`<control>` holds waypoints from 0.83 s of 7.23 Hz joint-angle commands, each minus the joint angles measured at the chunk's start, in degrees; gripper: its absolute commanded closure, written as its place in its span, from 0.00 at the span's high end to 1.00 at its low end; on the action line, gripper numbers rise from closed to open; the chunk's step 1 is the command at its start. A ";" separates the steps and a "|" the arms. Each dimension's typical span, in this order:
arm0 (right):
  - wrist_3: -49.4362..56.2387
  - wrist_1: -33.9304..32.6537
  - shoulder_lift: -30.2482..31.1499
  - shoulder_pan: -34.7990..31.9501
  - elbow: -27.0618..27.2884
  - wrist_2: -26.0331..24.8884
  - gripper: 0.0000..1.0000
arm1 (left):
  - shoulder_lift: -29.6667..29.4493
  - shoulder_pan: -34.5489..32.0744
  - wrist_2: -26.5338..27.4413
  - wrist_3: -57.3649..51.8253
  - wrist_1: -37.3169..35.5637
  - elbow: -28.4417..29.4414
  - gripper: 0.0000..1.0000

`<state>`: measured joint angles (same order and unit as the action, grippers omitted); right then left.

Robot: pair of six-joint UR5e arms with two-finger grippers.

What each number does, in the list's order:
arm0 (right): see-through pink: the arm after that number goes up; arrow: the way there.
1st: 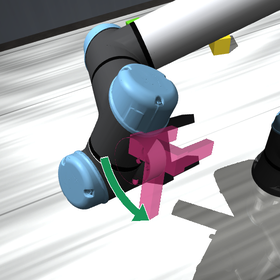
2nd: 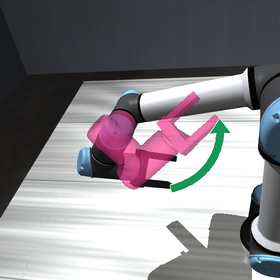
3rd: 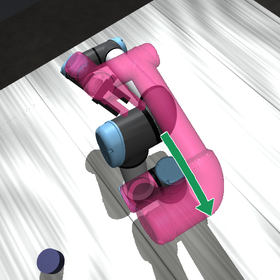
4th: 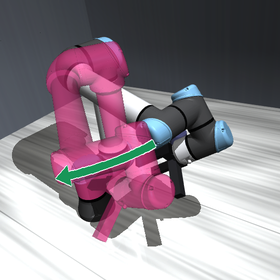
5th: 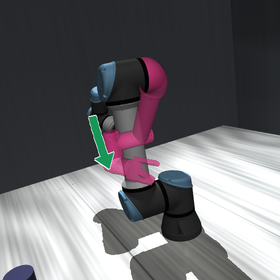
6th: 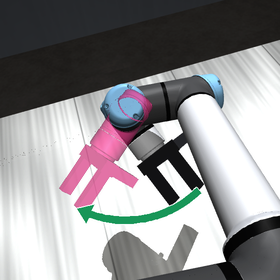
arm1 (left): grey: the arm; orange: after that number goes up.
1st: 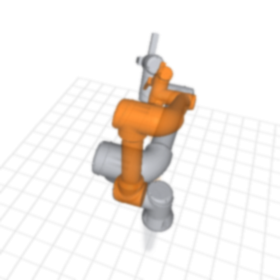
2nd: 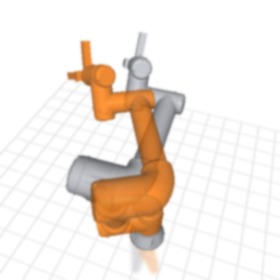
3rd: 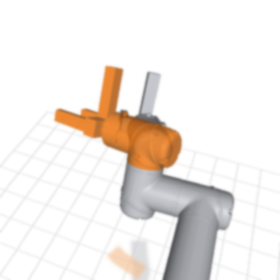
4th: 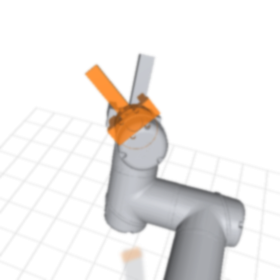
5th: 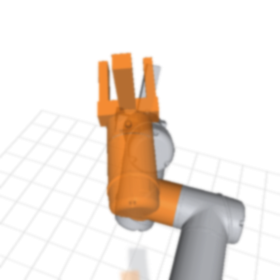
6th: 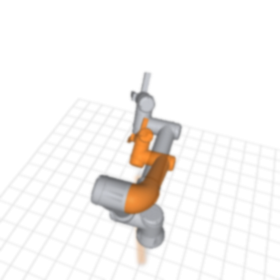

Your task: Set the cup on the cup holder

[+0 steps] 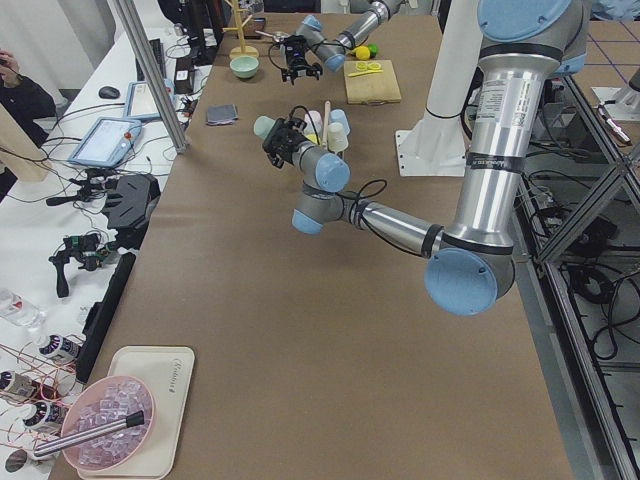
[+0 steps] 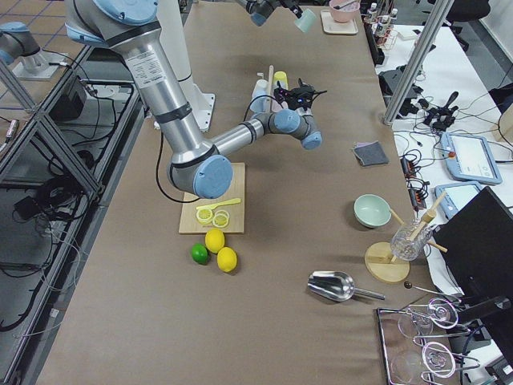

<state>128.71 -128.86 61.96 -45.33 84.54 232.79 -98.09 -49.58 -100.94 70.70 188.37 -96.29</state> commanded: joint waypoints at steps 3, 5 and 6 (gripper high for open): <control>-32.11 -0.51 7.21 -4.85 5.90 -0.41 0.99 | -0.87 13.95 14.95 -12.39 0.33 0.05 0.00; -49.60 -2.52 8.09 -7.48 5.90 -1.71 0.99 | 0.52 19.50 22.88 -17.42 0.15 -2.83 0.00; -57.52 -6.19 8.18 -8.88 5.90 -4.95 0.99 | 3.31 21.00 22.89 -17.96 0.07 -5.11 0.00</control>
<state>81.29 -131.70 69.86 -52.53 90.40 230.67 -97.22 -30.75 -79.34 54.20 188.53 -99.08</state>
